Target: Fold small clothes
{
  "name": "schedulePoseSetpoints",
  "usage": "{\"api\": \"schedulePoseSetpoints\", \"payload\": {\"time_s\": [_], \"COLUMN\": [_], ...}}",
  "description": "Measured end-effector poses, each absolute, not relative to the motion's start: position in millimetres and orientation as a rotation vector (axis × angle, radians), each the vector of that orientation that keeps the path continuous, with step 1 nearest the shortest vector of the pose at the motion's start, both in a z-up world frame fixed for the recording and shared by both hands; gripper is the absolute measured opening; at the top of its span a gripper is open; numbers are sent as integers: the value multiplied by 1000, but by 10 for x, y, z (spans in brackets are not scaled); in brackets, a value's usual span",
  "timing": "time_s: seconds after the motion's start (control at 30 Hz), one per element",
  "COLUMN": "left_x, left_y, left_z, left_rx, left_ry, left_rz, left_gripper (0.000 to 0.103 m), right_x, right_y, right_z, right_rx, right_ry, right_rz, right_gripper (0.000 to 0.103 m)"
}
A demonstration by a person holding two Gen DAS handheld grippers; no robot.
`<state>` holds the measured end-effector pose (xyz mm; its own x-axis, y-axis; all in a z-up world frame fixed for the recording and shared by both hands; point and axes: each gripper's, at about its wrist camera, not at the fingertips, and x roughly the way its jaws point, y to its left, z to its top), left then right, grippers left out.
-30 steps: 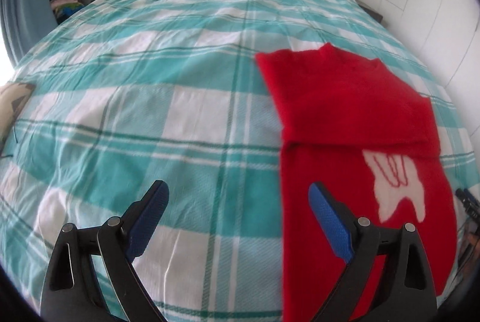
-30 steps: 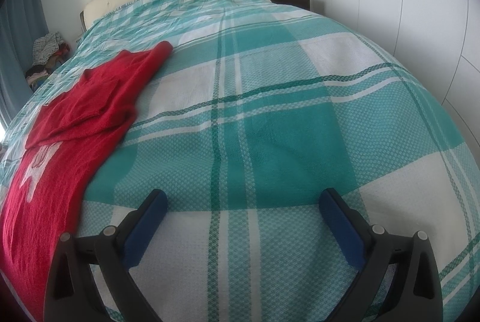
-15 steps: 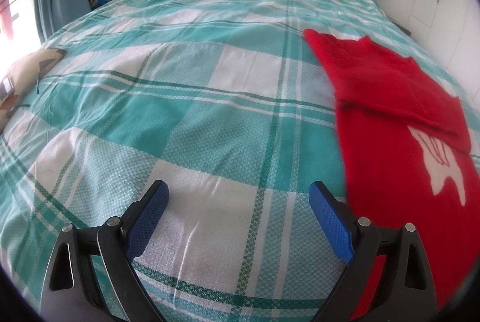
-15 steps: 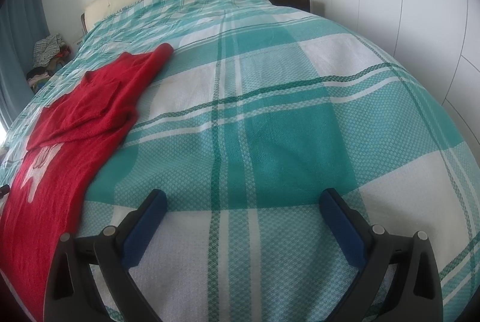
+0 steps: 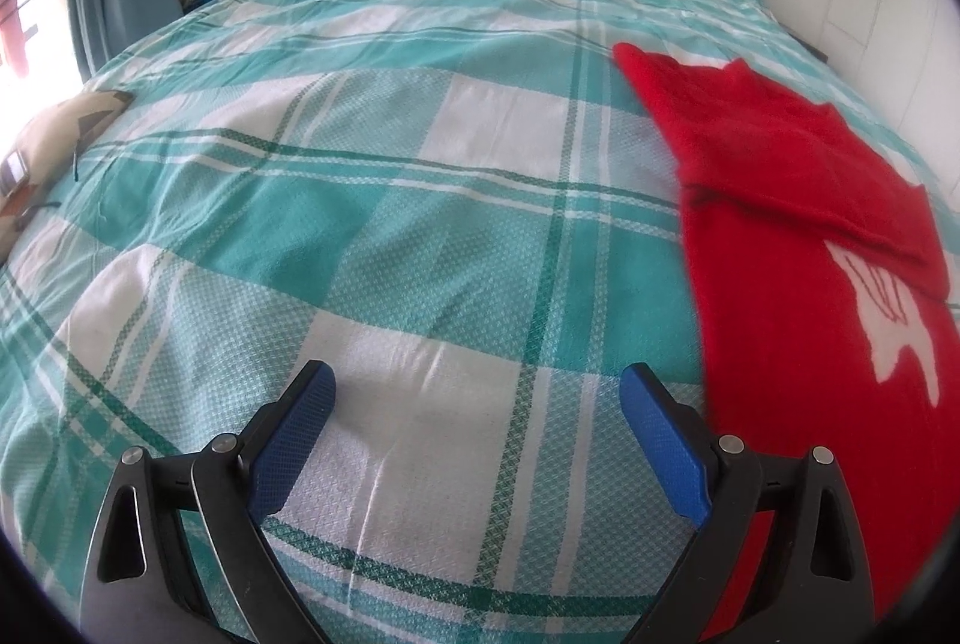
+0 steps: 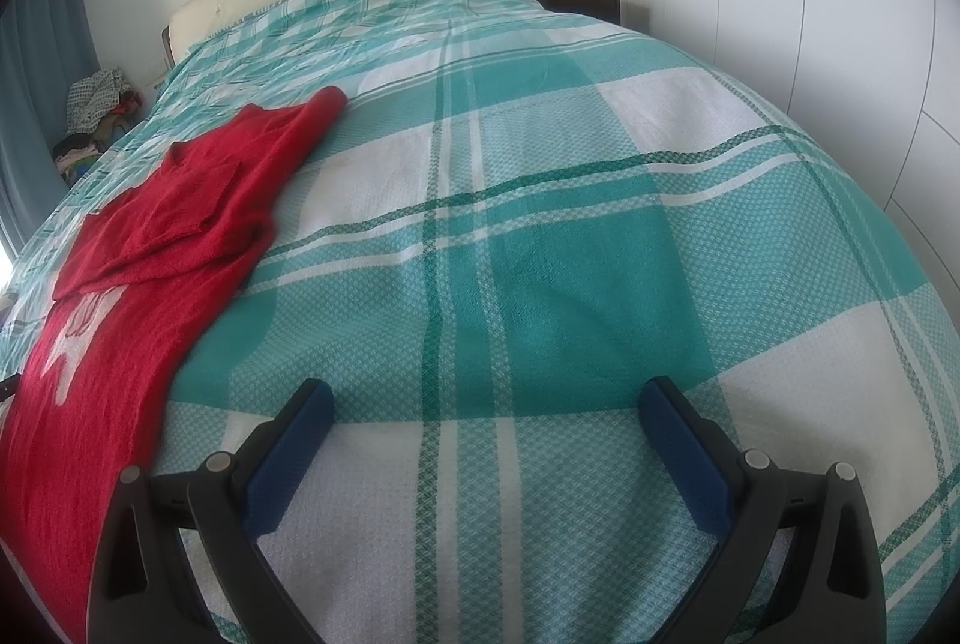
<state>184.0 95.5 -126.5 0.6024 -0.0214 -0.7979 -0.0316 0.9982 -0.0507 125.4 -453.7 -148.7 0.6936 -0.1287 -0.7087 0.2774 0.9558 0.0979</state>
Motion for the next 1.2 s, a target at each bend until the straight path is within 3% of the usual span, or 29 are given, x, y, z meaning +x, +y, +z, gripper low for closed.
{"api": "schedulePoseSetpoints", "payload": {"time_s": [0.13,0.3,0.5,0.67,0.8,1.2], "left_x": [1518,1178,1610,2184,2186,2172], "left_y": [1105,929,835,1062,1121,1081], "left_z": [-1039,-1026,-881,-1301,-1484,-1514], "left_rx": [-195,-168,-56,-69,-80,-45], "left_ry": [915,931,853,977,996,991], "left_rz": [-159,-266,-147,-11,-5,9], "left_gripper": [97,97,102,102,103,103], "right_x": [1050,583,615,774,861,883], "right_y": [-4420,-4003,-3918,-4065,-4260,-4272], "right_z": [-1196,-994,-1063,-1224,-1456,-1527], "right_rx": [187,120,62,78,178,173], "right_ry": [710,655,626,685,792,803], "right_rz": [-192,-81,-184,-266,-274,-278], "right_gripper": [100,101,101,101,101,103]}}
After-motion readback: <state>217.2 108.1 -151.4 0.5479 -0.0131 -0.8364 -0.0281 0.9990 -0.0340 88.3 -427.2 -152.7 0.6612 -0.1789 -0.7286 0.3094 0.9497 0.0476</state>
